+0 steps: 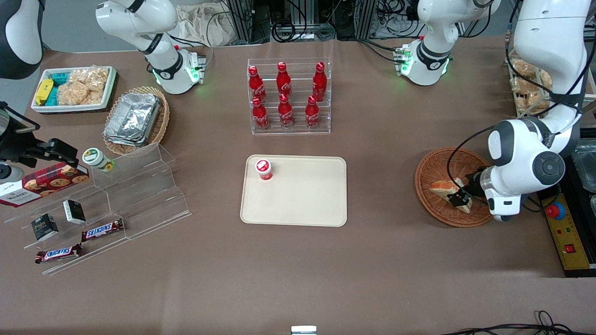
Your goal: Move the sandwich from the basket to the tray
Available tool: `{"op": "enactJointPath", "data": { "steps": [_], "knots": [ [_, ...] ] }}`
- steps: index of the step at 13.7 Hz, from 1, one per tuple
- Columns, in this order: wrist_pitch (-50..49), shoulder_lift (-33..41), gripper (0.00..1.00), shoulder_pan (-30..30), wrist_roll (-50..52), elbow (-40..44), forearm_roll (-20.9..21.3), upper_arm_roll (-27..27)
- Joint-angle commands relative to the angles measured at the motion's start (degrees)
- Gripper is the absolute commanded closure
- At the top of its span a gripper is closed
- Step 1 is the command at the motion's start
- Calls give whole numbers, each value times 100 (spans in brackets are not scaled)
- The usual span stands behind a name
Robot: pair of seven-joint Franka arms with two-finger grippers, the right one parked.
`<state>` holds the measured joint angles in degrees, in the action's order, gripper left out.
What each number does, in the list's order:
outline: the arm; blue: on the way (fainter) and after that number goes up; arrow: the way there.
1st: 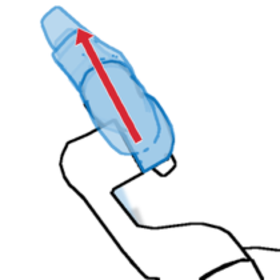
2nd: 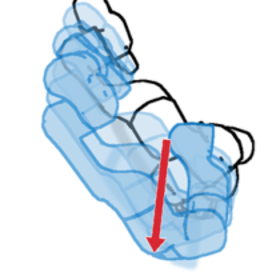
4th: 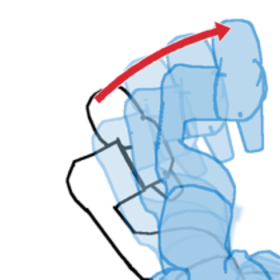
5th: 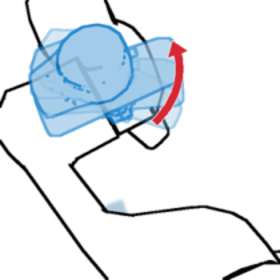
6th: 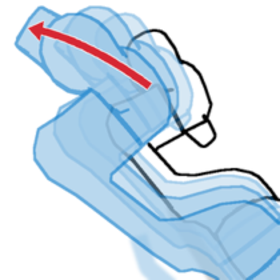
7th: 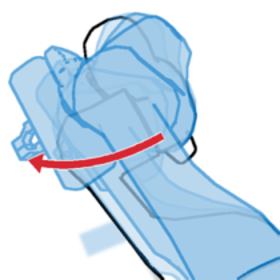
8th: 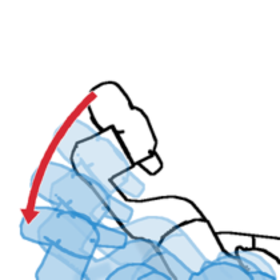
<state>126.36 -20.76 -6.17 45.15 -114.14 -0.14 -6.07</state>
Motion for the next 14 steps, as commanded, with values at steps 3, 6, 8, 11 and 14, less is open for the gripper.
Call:
{"op": "enactJointPath", "data": {
  "steps": [3, 6, 8, 11, 14],
  "knots": [
    [265, -174, 2, -33, 82, -55, -22, -17],
    [459, -341, 45, -33, 82, -20, -21, 9],
    [451, -324, 100, -33, 64, 24, 48, 9],
    [363, -219, 100, -33, -15, 94, 75, 9],
    [-424, -166, 100, -33, -33, 470, 93, 9]
  ]
}}
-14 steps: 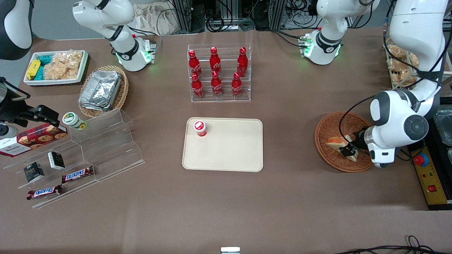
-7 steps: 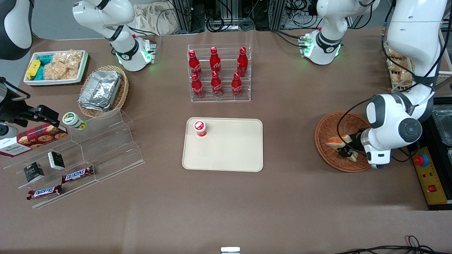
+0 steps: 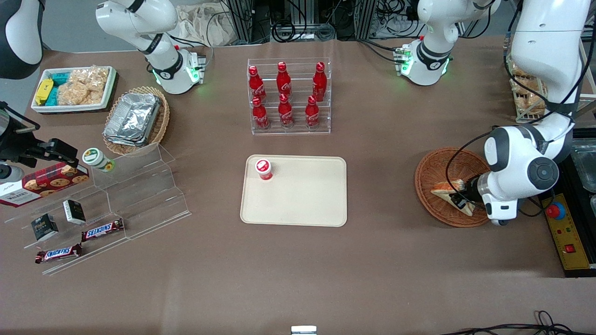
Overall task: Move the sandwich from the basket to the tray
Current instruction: 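Carry the held sandwich with the left gripper over the cream tray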
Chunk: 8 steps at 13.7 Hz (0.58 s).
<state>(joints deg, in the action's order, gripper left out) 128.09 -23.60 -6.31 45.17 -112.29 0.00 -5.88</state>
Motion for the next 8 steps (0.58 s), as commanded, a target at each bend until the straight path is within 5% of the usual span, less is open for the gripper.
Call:
{"op": "enactJointPath", "data": {
  "steps": [1, 8],
  "knots": [
    [-1018, 128, 100, -2, -34, 565, 158, -19],
    [-2832, 32, 100, 690, -333, 2534, 133, -177]
  ]
}}
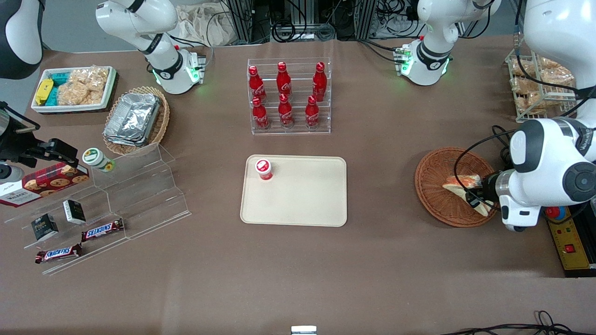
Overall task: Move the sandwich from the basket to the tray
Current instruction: 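Carry the held sandwich with the left gripper over the cream tray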
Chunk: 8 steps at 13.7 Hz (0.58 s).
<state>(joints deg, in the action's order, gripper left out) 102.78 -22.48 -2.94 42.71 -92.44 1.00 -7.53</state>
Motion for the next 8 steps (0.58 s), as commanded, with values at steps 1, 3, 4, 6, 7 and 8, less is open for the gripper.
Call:
{"op": "enactJointPath", "data": {
  "steps": [1, 3, 4, 6, 7, 8],
  "knots": [
    [-311, -186, 100, 582, -166, 796, 15, -64],
    [-311, -458, 100, 960, -429, 1218, 14, -178],
    [-294, -546, 100, 1136, -448, 1272, 6, -205],
    [-163, -765, 100, 1453, -465, 1316, -3, -301],
    [-31, -932, 100, 1524, -483, 1386, -3, -397],
    [179, -1116, 100, 1577, -483, 1430, 6, -572]
  ]
}}
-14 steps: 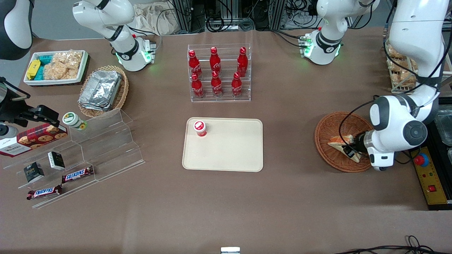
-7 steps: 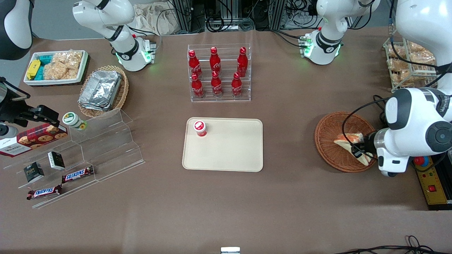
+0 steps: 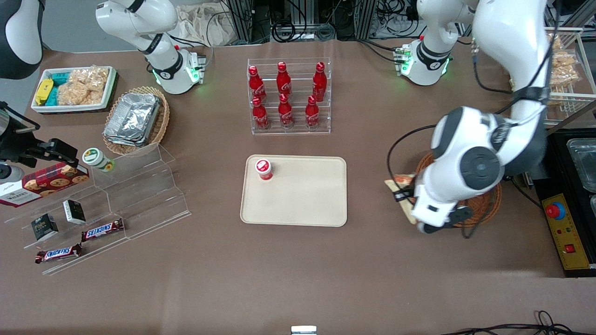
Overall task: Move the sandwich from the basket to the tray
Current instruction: 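Carry the held sandwich with the left gripper over the cream tray, then lower the sandwich onto the tray and open the left gripper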
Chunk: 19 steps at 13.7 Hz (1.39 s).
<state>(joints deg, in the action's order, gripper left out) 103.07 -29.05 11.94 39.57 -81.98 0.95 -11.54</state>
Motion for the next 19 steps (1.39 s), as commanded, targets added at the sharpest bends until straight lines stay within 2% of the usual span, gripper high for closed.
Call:
{"op": "enactJointPath", "data": {
  "steps": [1, 4, 8, 12, 14, 19],
  "knots": [
    [369, -618, 100, 115, -212, 411, 54, -321],
    [819, -935, 100, 369, -529, 385, 37, -507],
    [1512, -1349, 100, 1212, -328, 280, 19, -507],
    [1768, -1340, 100, 1284, -467, -309, 89, -507],
    [1716, -1349, 100, 1232, -1062, -336, 107, -481],
    [1734, -1367, 100, 1205, -1214, -459, 133, -358]
  ]
}}
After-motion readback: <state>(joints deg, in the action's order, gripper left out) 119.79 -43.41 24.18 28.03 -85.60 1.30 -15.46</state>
